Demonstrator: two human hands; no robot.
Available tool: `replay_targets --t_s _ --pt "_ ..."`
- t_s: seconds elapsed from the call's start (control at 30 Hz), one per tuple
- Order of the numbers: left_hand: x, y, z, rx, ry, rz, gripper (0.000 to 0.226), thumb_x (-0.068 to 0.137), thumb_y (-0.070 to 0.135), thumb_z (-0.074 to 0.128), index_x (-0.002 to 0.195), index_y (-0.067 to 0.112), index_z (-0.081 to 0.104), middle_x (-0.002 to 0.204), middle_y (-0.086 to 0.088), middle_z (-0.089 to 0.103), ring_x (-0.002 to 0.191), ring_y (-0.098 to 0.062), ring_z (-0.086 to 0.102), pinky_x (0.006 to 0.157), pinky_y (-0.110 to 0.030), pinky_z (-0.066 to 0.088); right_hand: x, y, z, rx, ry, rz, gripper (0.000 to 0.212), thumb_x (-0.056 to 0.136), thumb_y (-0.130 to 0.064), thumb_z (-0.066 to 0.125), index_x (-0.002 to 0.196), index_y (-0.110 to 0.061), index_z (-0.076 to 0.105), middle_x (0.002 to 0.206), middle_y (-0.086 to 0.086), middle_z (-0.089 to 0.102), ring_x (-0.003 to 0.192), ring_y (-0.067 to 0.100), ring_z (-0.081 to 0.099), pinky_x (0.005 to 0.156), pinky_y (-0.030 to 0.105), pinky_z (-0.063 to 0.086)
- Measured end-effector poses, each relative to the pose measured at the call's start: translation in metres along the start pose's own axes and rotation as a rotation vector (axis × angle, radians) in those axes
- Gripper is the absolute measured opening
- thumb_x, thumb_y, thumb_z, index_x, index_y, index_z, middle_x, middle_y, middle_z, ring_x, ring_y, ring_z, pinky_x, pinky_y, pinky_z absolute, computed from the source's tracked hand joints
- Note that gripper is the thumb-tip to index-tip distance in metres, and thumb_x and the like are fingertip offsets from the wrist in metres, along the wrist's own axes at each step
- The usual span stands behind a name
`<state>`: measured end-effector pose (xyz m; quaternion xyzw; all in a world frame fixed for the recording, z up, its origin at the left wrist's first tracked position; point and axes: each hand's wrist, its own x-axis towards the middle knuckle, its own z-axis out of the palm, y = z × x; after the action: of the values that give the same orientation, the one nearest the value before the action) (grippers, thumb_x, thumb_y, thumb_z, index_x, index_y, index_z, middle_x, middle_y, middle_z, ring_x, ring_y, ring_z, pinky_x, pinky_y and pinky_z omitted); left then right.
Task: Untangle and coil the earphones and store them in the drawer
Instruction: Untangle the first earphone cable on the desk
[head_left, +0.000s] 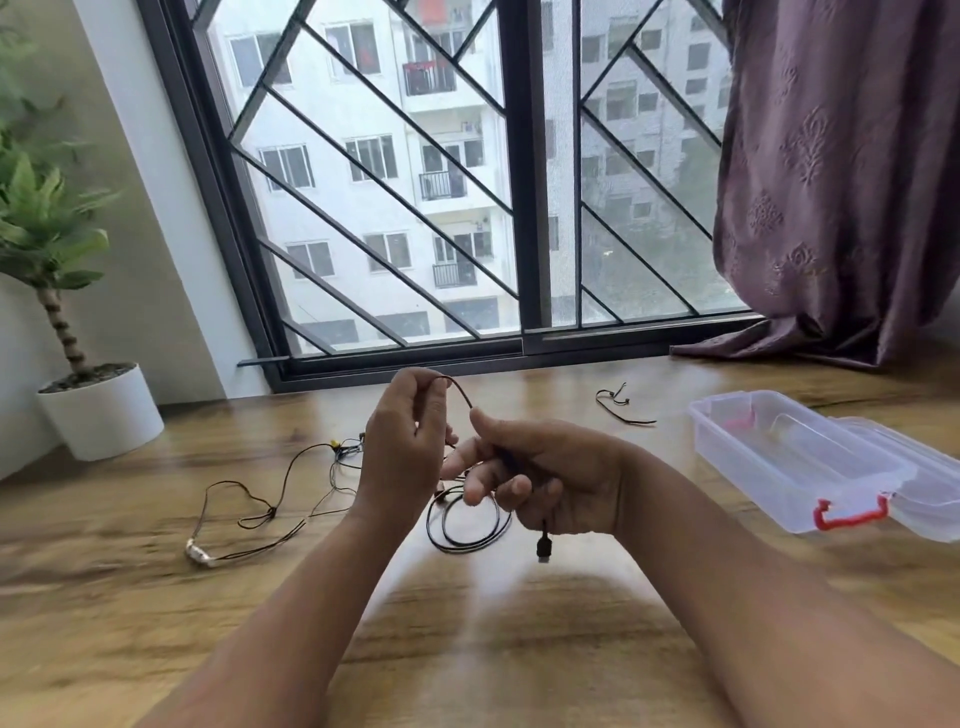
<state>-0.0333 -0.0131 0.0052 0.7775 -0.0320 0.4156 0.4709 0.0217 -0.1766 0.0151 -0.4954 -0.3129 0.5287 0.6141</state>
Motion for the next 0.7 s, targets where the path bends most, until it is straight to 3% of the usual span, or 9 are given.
replay_targets --t_s 0.07,0.13,0.3,0.37,0.4,0.47,0.57,0.63,0.7 --pt "0.0 0.001 0.001 -0.021 -0.006 -0.009 0.013 0.103 0.02 0.051 0.097 0.011 0.058 0.069 0.001 0.056 0.052 -0.006 0.054 0.051 -0.024 0.046 0.001 0.0 -0.001 0.033 -0.044 0.013 0.053 0.087 -0.056 0.062 0.112 -0.01 0.072 0.083 0.002 0.076 0.043 -0.001 0.056 0.031 0.007 0.034" --pt "0.0 0.002 0.002 -0.017 -0.009 -0.015 0.013 0.103 0.019 0.052 0.097 0.011 0.059 0.069 0.0 0.056 0.055 -0.011 0.052 0.052 -0.032 0.046 0.001 -0.001 -0.001 0.046 -0.095 0.018 0.055 0.088 -0.056 0.061 0.115 -0.01 0.073 0.085 0.004 0.078 0.041 -0.001 0.056 0.03 0.007 0.034" --pt "-0.002 -0.001 0.003 -0.076 -0.144 -0.041 0.018 0.097 0.013 0.058 0.097 0.028 0.068 0.089 -0.008 0.067 0.082 -0.031 0.065 0.075 -0.048 0.055 -0.001 -0.003 0.001 0.17 -0.27 -0.161 0.052 0.093 -0.051 0.062 0.117 -0.006 0.072 0.098 0.008 0.079 0.062 0.004 0.071 0.044 0.01 0.05" --pt "-0.005 -0.001 0.005 0.025 -0.213 0.059 0.037 0.095 0.013 0.058 0.085 0.048 0.066 0.083 -0.003 0.063 0.076 -0.008 0.064 0.071 -0.026 0.053 -0.002 -0.006 0.004 0.334 -0.297 -0.299 0.05 0.099 -0.046 0.054 0.12 -0.004 0.071 0.104 0.011 0.079 0.078 0.013 0.077 0.06 0.02 0.06" --pt "-0.007 -0.001 0.007 0.082 -0.255 0.106 0.04 0.098 0.018 0.056 0.075 0.05 0.062 0.077 0.003 0.057 0.068 -0.002 0.058 0.064 -0.015 0.046 -0.002 -0.008 0.004 0.407 -0.267 -0.373 0.049 0.1 -0.045 0.051 0.12 -0.005 0.072 0.107 0.011 0.079 0.084 0.016 0.078 0.066 0.024 0.062" --pt "-0.009 -0.002 0.013 0.137 -0.354 0.154 0.041 0.1 0.025 0.054 0.063 0.043 0.05 0.072 0.008 0.046 0.063 -0.004 0.046 0.062 -0.017 0.038 -0.003 -0.013 0.004 0.502 -0.169 -0.524 0.048 0.102 -0.045 0.046 0.119 -0.009 0.072 0.111 0.008 0.078 0.094 0.019 0.077 0.073 0.028 0.062" --pt "-0.014 -0.01 0.021 0.197 -0.499 0.175 0.028 0.096 0.012 0.062 0.079 0.034 0.063 0.079 0.013 0.049 0.066 -0.002 0.049 0.065 -0.024 0.046 -0.006 -0.02 0.002 0.567 -0.008 -0.693 0.046 0.103 -0.045 0.043 0.123 -0.013 0.069 0.119 0.003 0.076 0.105 0.019 0.074 0.081 0.03 0.059" --pt "-0.017 -0.012 0.025 0.196 -0.547 0.174 0.012 0.096 0.014 0.065 0.1 0.019 0.074 0.084 0.018 0.052 0.067 0.002 0.054 0.068 -0.018 0.047 -0.01 -0.023 -0.003 0.583 0.088 -0.762 0.045 0.103 -0.046 0.043 0.124 -0.015 0.068 0.124 0.002 0.074 0.112 0.019 0.071 0.087 0.032 0.057" --pt "-0.019 -0.009 0.028 0.197 -0.566 0.195 0.016 0.096 0.016 0.065 0.108 0.02 0.075 0.088 0.019 0.055 0.071 0.004 0.056 0.07 -0.011 0.043 -0.012 -0.025 -0.009 0.568 0.172 -0.809 0.045 0.105 -0.047 0.042 0.121 -0.016 0.07 0.127 0.002 0.072 0.119 0.02 0.069 0.092 0.034 0.056"
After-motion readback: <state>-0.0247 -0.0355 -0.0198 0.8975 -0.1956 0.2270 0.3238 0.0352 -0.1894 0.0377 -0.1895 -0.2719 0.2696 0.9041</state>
